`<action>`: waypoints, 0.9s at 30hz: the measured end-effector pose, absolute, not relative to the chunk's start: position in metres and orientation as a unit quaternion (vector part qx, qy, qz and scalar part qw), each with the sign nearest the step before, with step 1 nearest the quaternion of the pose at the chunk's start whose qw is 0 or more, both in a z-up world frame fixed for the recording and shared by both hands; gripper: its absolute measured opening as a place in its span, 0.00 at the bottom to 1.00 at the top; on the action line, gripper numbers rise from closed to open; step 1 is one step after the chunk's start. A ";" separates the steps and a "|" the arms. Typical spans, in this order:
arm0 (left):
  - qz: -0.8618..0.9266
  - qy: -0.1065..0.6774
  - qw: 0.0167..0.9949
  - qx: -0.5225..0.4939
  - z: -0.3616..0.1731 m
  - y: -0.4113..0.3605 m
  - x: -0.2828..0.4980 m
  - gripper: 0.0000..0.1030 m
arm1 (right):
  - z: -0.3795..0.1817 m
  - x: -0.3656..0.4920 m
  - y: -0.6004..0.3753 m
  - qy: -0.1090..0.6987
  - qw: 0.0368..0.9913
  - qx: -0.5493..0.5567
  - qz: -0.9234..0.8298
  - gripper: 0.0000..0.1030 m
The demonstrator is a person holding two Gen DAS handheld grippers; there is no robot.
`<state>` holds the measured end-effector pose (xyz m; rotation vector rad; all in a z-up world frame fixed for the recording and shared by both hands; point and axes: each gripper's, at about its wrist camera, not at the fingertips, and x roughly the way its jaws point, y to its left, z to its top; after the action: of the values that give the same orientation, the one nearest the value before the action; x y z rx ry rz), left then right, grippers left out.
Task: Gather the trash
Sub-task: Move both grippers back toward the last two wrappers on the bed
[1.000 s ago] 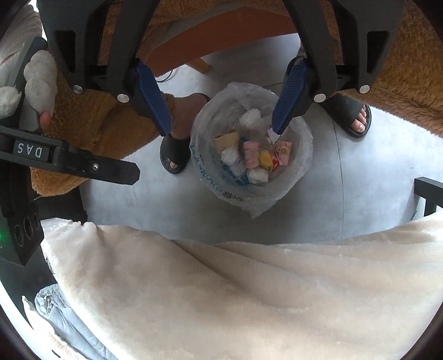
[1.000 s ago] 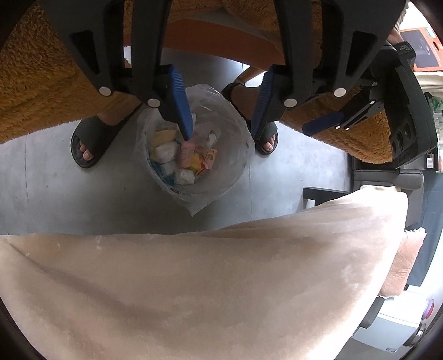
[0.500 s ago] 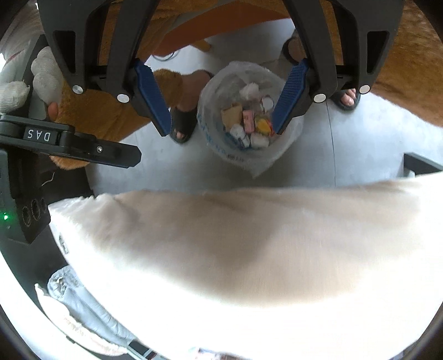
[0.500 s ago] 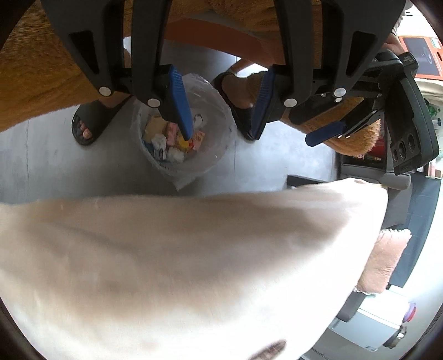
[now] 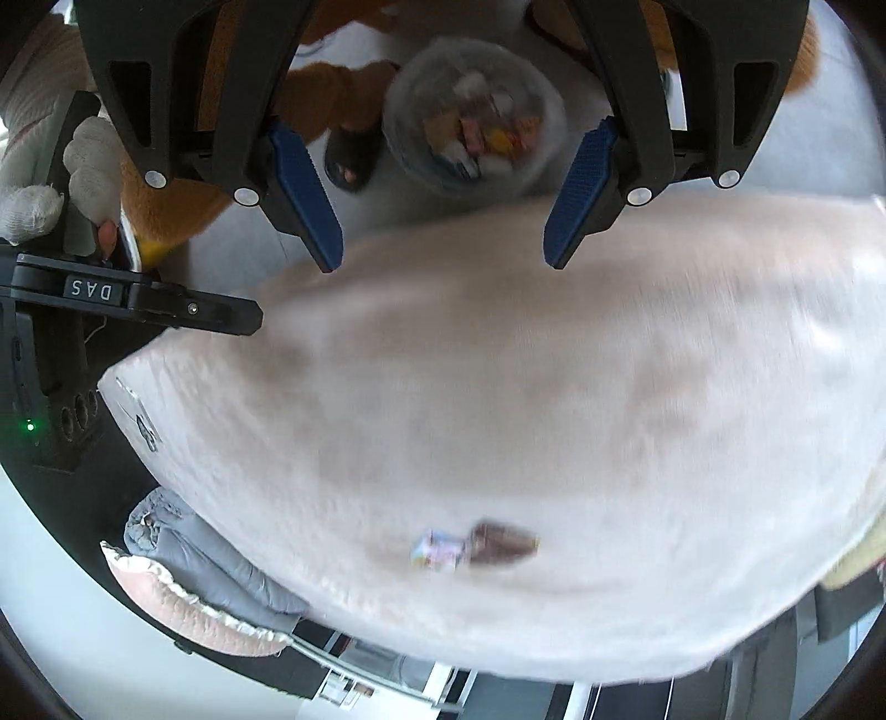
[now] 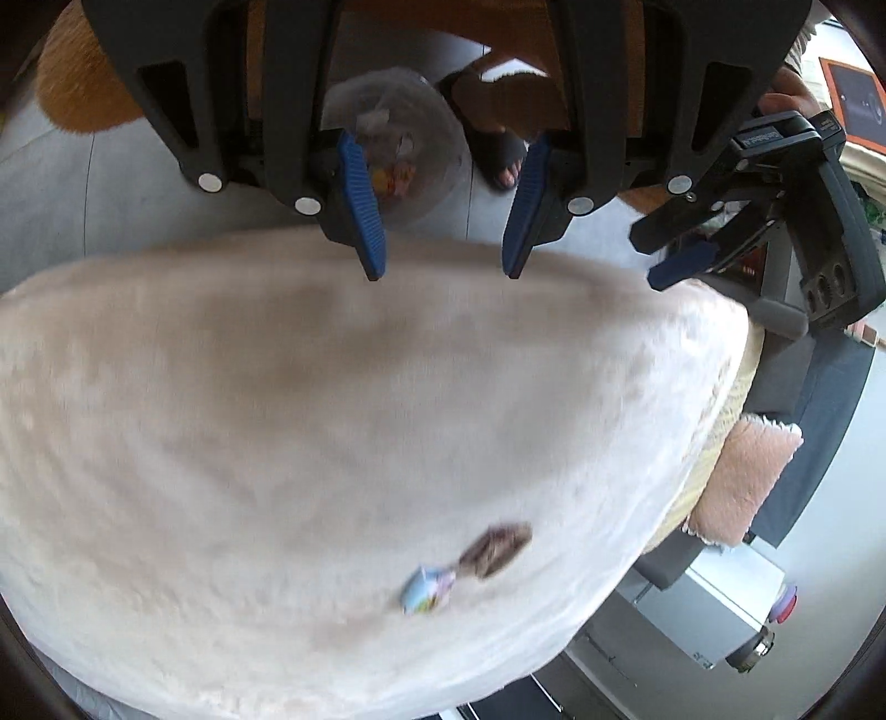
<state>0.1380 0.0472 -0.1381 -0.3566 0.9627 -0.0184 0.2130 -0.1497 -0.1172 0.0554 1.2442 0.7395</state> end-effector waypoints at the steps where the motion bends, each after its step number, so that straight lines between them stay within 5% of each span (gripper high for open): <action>1: -0.009 0.457 0.873 -0.169 -0.135 0.049 0.143 0.72 | -0.114 0.221 -0.148 0.565 0.752 0.028 0.338 0.43; 27: 0.005 0.436 0.887 -0.154 -0.131 0.121 0.258 0.72 | -0.119 0.382 -0.059 0.536 0.771 0.081 0.334 0.43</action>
<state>0.2576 0.1209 -0.1311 -0.3208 0.9056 0.0095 0.3822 -0.0592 -0.1194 0.1758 1.1626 0.7232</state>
